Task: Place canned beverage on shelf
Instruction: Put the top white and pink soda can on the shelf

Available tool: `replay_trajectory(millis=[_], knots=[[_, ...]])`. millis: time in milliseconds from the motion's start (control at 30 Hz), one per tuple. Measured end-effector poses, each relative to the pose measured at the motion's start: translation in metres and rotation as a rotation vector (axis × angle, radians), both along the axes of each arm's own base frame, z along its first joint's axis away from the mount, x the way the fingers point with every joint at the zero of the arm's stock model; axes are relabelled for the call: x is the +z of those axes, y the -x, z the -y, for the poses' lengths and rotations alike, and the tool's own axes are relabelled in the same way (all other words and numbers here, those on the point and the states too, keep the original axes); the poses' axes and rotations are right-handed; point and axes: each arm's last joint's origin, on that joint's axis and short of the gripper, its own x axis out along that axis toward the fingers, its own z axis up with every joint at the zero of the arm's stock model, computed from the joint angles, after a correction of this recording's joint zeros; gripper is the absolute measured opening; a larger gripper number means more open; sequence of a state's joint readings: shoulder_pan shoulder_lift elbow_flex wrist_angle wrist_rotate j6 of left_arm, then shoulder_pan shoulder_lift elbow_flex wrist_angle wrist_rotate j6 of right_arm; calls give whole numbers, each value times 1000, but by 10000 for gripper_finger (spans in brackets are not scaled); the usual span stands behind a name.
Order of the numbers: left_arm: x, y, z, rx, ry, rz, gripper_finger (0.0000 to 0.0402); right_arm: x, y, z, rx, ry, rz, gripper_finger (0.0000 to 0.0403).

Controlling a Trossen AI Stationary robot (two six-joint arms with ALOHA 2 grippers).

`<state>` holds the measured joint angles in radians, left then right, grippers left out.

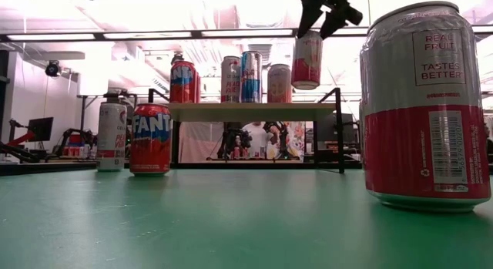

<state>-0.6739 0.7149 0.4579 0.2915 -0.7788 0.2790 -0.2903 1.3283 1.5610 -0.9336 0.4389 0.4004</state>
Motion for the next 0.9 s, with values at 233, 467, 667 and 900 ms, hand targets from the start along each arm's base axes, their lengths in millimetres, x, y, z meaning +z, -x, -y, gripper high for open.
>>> replay_trajectory(millis=[233,467,667,900], knots=[[0,0,0,0,0,0,274,-18,8,6,-17,-13,42,260],[0,0,0,0,0,0,274,-38,1,11,-22,-14,7,260],[0,0,0,0,1,0,274,-43,-6,13,-11,7,-18,261],[0,0,0,0,8,1,274,-45,-8,15,-11,6,-27,290]])
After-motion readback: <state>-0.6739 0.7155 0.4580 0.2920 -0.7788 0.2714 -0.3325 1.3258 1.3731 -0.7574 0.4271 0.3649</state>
